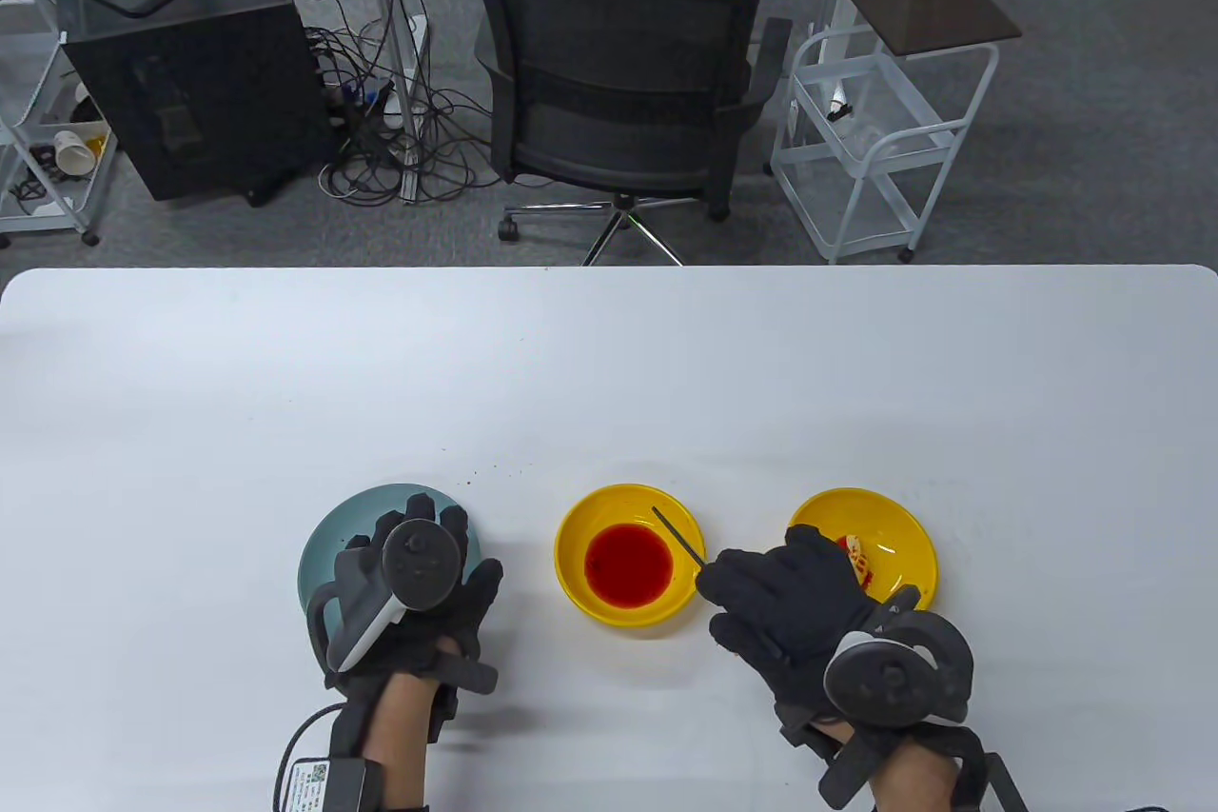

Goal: Dip chopsticks into soy sauce and dot onto dumpling

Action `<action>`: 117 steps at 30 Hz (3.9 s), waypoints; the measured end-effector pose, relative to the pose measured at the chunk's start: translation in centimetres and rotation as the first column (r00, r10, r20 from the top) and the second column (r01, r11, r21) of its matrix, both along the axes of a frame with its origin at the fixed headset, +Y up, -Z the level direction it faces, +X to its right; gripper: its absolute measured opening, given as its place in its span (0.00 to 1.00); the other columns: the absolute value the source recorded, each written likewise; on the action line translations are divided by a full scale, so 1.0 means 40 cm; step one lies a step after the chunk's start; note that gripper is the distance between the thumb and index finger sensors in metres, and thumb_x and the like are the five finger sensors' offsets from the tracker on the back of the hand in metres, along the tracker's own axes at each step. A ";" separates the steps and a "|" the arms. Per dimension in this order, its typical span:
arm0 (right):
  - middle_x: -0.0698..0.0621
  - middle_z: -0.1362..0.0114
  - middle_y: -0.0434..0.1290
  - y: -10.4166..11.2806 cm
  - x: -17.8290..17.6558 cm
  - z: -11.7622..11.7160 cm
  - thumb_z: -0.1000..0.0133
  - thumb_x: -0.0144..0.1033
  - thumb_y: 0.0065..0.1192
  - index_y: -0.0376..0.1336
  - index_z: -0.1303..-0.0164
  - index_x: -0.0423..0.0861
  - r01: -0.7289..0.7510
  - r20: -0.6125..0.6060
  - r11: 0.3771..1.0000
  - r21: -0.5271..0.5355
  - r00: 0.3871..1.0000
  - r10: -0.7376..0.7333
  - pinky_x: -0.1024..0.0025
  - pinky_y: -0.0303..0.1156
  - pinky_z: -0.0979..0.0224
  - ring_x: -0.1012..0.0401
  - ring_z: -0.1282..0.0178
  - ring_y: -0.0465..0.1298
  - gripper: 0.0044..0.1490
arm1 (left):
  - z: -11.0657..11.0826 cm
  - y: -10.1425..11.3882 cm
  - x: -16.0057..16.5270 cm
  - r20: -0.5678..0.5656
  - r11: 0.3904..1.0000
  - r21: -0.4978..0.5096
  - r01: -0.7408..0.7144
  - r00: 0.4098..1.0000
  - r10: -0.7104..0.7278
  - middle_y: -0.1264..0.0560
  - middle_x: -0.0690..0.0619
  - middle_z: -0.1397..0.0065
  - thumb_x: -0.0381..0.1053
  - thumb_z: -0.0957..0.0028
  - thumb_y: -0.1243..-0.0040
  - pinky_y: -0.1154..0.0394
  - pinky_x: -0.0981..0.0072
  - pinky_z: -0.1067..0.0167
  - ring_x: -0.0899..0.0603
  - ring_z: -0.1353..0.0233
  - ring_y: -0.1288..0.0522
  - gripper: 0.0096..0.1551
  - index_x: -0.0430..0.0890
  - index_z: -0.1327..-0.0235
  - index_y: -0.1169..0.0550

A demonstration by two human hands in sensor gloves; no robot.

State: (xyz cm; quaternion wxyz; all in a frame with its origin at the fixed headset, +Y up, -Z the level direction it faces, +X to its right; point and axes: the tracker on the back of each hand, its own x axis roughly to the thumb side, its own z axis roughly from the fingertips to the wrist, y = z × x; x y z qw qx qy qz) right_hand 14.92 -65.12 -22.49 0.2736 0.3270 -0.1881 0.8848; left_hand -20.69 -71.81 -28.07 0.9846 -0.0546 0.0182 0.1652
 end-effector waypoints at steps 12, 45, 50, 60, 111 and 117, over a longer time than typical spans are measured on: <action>0.47 0.36 0.81 -0.064 -0.038 -0.035 0.52 0.49 0.66 0.72 0.42 0.50 -0.088 -0.006 0.988 -0.125 0.996 0.088 0.28 0.63 0.28 0.46 0.46 0.82 0.30 | -0.001 0.000 0.001 0.001 1.000 -0.006 -0.003 1.000 0.003 0.49 0.47 0.14 0.70 0.48 0.44 0.52 0.25 0.28 0.29 0.17 0.46 0.46 0.49 0.20 0.36; 0.44 0.34 0.79 -0.097 -0.063 -0.046 0.52 0.48 0.66 0.73 0.42 0.49 -0.170 -0.019 0.955 -0.243 0.985 0.171 0.28 0.62 0.28 0.45 0.44 0.81 0.29 | 0.001 0.004 -0.002 -0.004 1.000 -0.007 -0.010 1.000 0.010 0.49 0.47 0.14 0.70 0.48 0.44 0.53 0.25 0.28 0.28 0.17 0.46 0.46 0.49 0.20 0.36; 0.44 0.35 0.79 -0.096 -0.063 -0.045 0.52 0.48 0.66 0.73 0.43 0.49 -0.171 -0.018 0.956 -0.237 0.985 0.172 0.28 0.62 0.28 0.45 0.45 0.81 0.29 | 0.001 0.004 -0.003 -0.005 1.000 -0.012 -0.008 1.000 0.008 0.49 0.46 0.14 0.70 0.49 0.44 0.53 0.25 0.28 0.29 0.17 0.46 0.46 0.49 0.20 0.36; 0.44 0.37 0.81 -0.064 -0.032 -0.038 0.52 0.49 0.66 0.73 0.43 0.48 -0.096 -0.012 0.976 -0.197 0.995 0.096 0.28 0.62 0.28 0.45 0.46 0.81 0.29 | 0.002 0.005 -0.004 -0.007 1.000 -0.018 -0.007 1.000 0.007 0.49 0.47 0.14 0.70 0.48 0.44 0.53 0.25 0.28 0.29 0.17 0.46 0.46 0.49 0.20 0.36; 0.40 0.45 0.82 0.018 0.320 -0.055 0.51 0.47 0.63 0.75 0.51 0.41 0.238 0.408 0.928 -0.287 0.907 -0.107 0.26 0.60 0.28 0.43 0.55 0.79 0.28 | -0.001 -0.001 -0.001 -0.006 0.999 -0.038 0.000 1.000 0.000 0.49 0.46 0.14 0.70 0.48 0.44 0.53 0.25 0.28 0.28 0.17 0.46 0.46 0.49 0.20 0.36; 0.40 0.45 0.81 0.028 0.330 -0.047 0.51 0.47 0.63 0.74 0.50 0.41 0.281 0.424 0.932 -0.230 0.891 -0.164 0.26 0.60 0.28 0.43 0.55 0.79 0.29 | -0.001 -0.001 -0.001 -0.006 0.999 -0.036 -0.002 1.000 0.002 0.49 0.46 0.14 0.70 0.48 0.44 0.53 0.24 0.28 0.28 0.17 0.46 0.46 0.49 0.20 0.36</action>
